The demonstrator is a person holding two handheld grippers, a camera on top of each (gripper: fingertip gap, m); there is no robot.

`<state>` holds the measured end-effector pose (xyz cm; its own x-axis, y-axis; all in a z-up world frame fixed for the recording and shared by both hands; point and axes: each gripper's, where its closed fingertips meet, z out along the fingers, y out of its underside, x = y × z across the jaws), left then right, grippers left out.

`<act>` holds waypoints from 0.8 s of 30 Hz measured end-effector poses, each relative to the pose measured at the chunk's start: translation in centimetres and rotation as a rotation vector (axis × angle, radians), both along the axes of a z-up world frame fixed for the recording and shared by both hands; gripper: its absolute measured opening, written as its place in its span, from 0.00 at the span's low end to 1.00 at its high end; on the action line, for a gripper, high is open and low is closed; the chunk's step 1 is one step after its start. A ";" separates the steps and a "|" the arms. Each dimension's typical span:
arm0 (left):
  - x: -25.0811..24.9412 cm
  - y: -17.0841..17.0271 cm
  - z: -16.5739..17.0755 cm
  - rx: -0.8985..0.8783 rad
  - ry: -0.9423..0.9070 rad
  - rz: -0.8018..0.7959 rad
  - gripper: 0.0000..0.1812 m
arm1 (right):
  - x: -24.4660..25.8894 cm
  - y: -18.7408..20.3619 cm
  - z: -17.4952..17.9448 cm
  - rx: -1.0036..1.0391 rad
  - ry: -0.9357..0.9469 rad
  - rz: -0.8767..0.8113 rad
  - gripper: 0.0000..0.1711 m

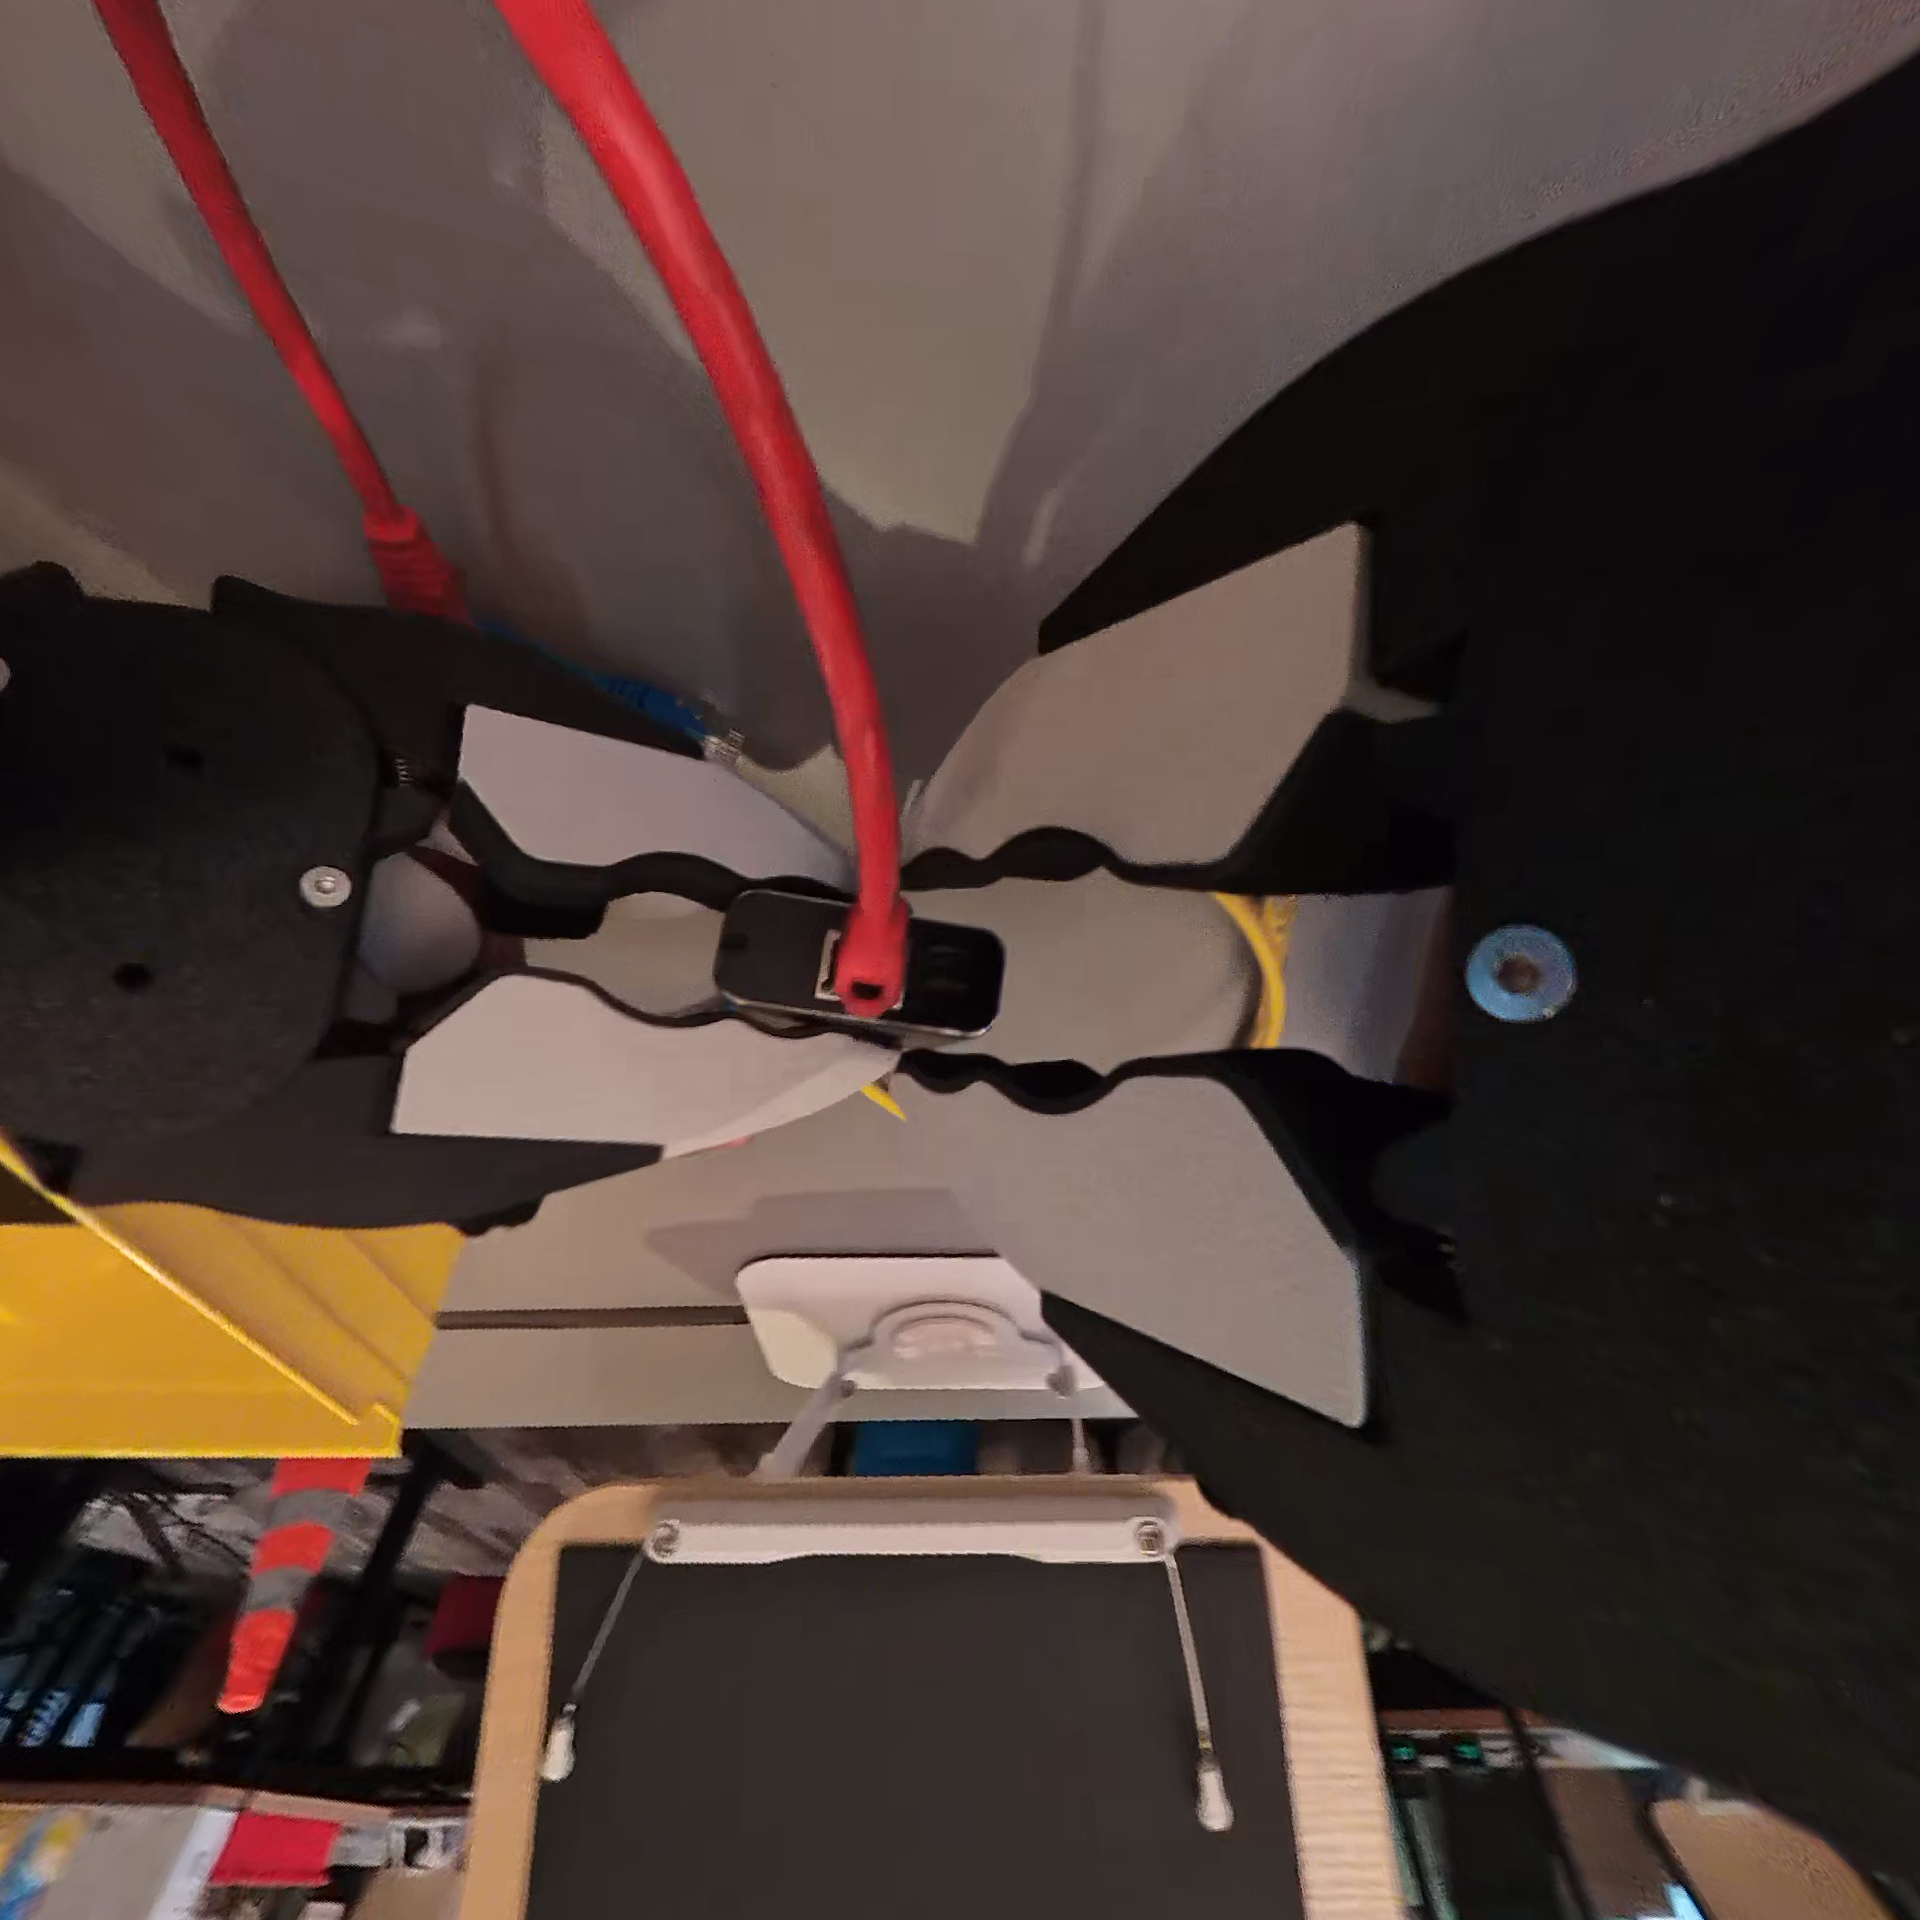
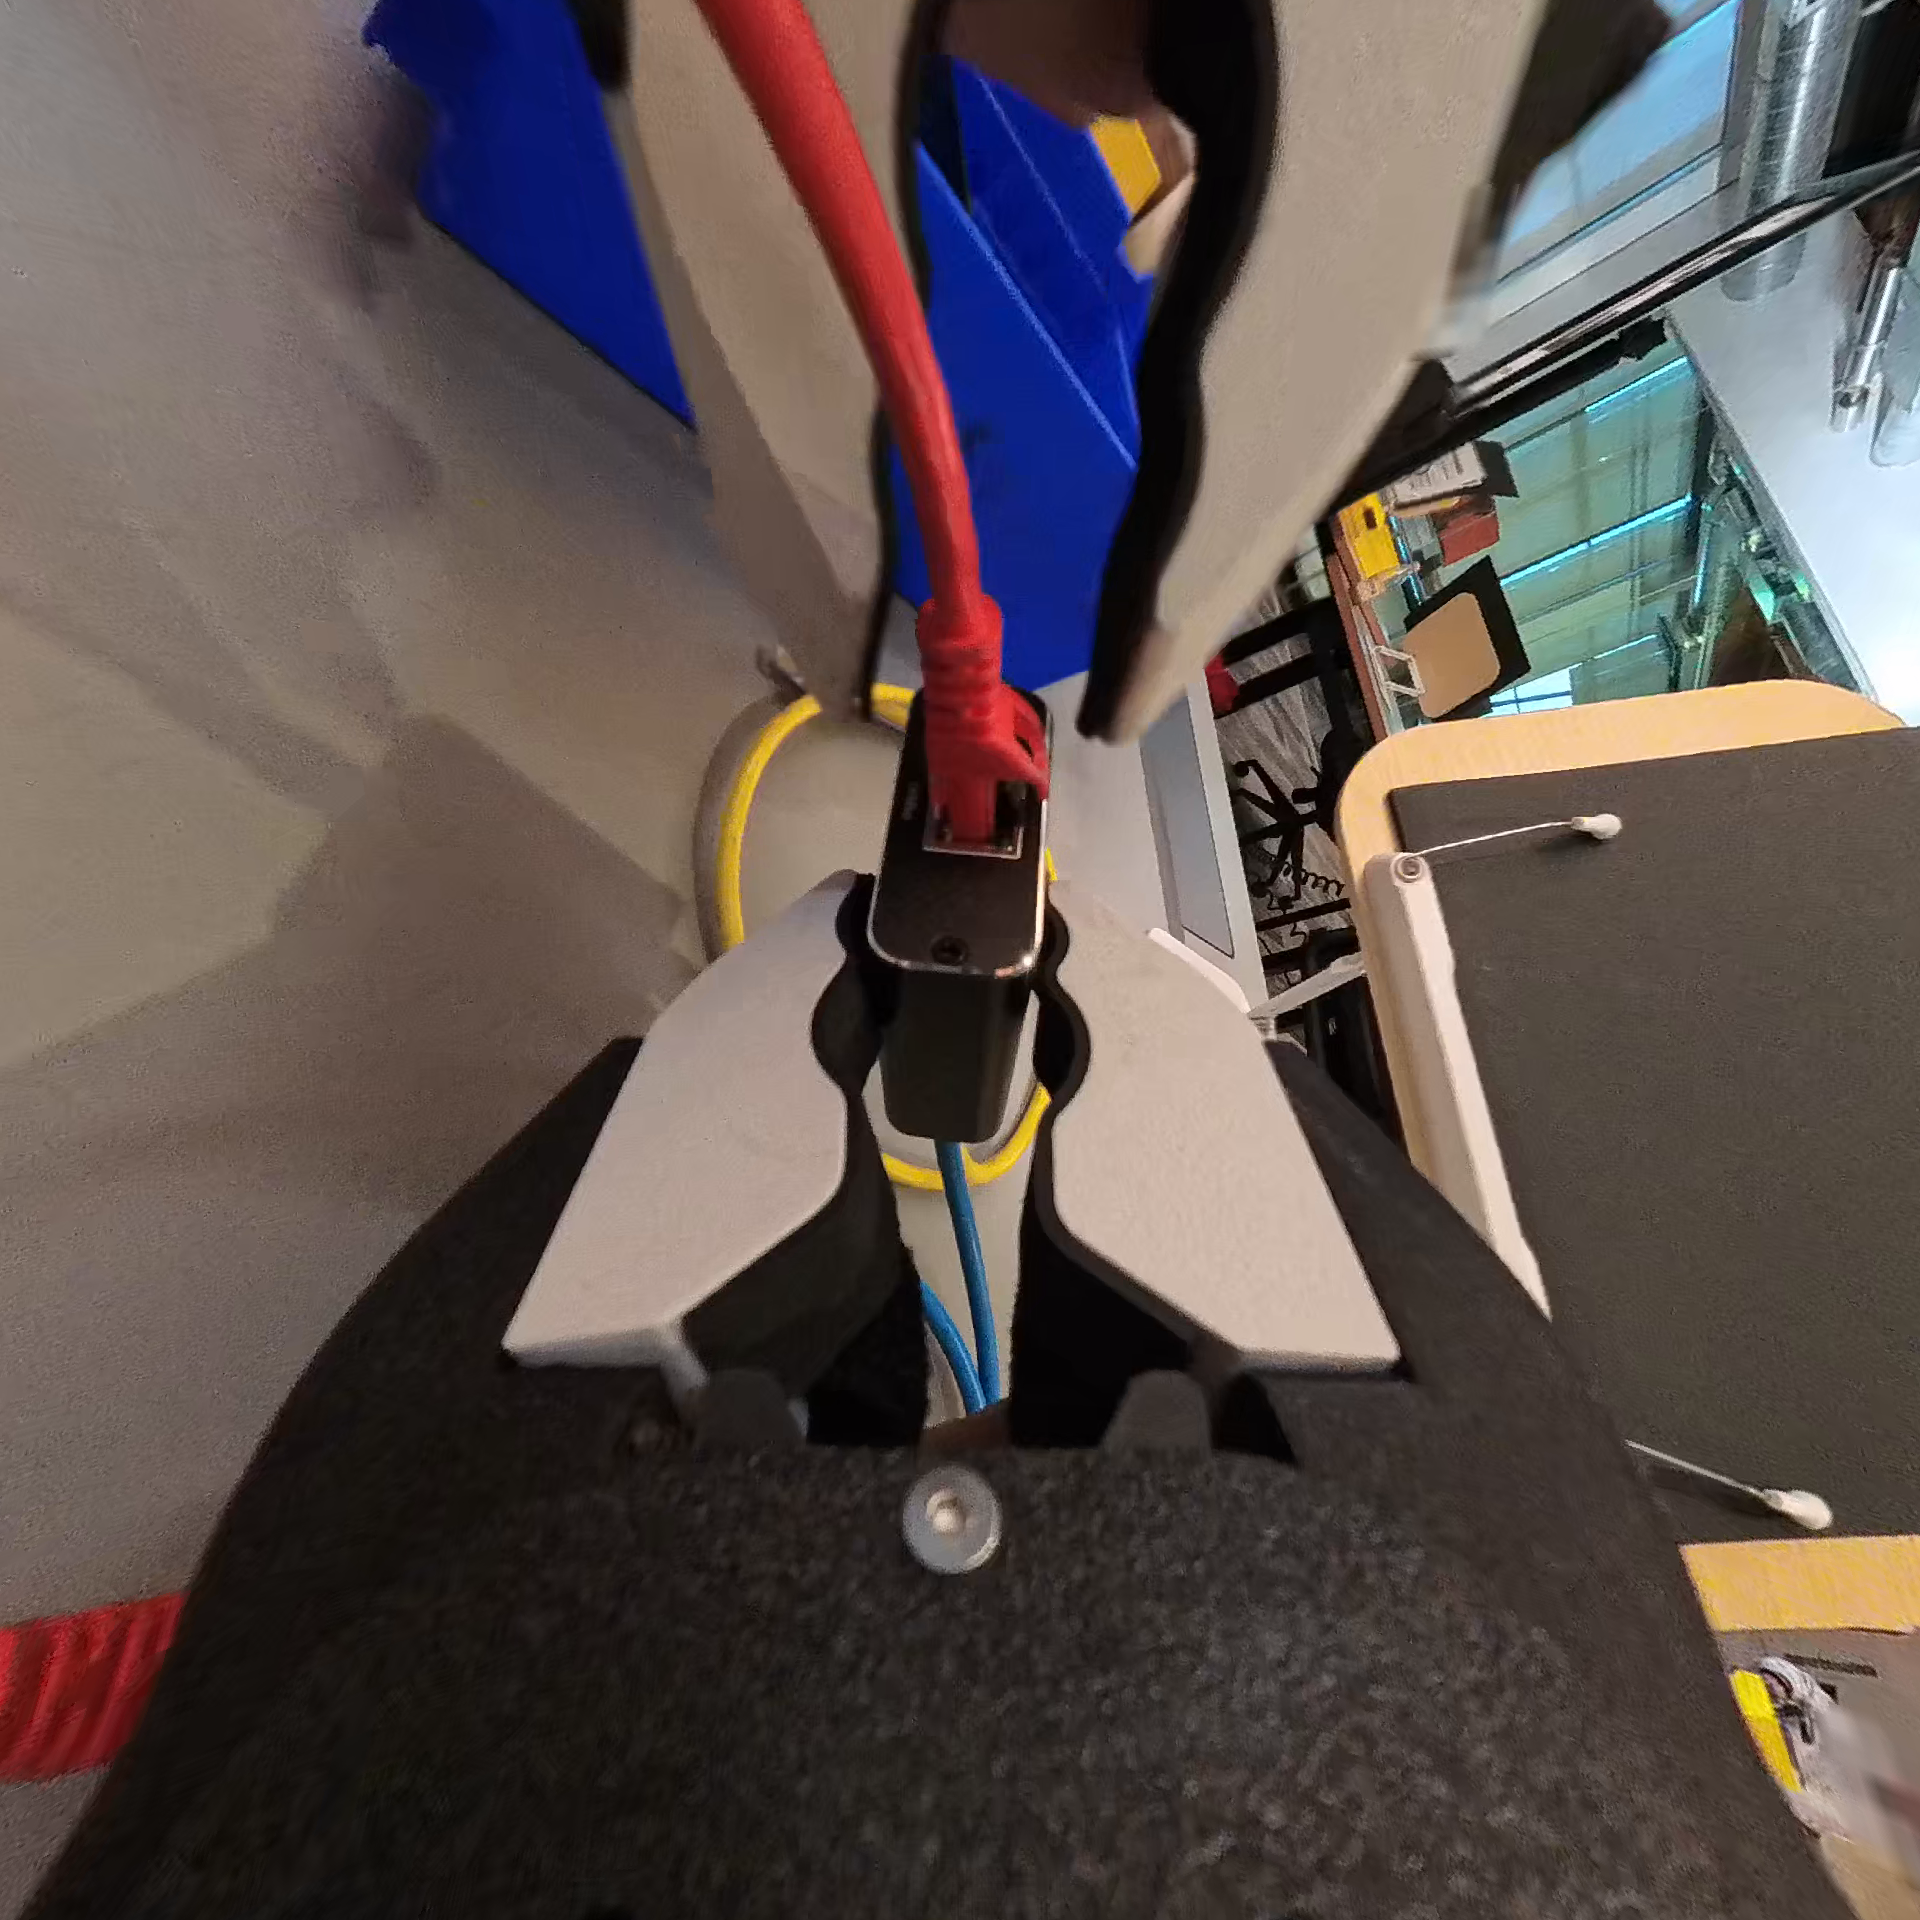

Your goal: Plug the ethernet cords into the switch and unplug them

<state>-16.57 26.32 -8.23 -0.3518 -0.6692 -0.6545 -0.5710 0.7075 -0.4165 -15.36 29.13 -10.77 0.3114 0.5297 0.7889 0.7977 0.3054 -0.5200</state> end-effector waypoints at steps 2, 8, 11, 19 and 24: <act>0.4 0.0 -0.2 -0.015 0.020 -0.041 0.16 | 0.2 0.1 -0.2 0.000 -0.010 -0.009 0.15; 0.9 -0.2 -0.5 -0.019 0.005 -0.094 0.11 | 0.6 0.2 -0.2 -0.011 -0.013 -0.024 0.15; 1.0 -0.2 -0.7 -0.012 -0.003 -0.093 0.11 | 0.7 0.3 -0.5 -0.019 -0.019 -0.026 0.15; 1.0 -0.1 -0.9 -0.011 -0.051 -0.085 0.09 | 0.6 0.3 -0.9 -0.035 -0.026 -0.026 0.15; 1.0 -0.1 -1.3 -0.039 -0.035 -0.103 0.07 | 0.5 0.4 -1.4 -0.042 -0.047 -0.033 0.15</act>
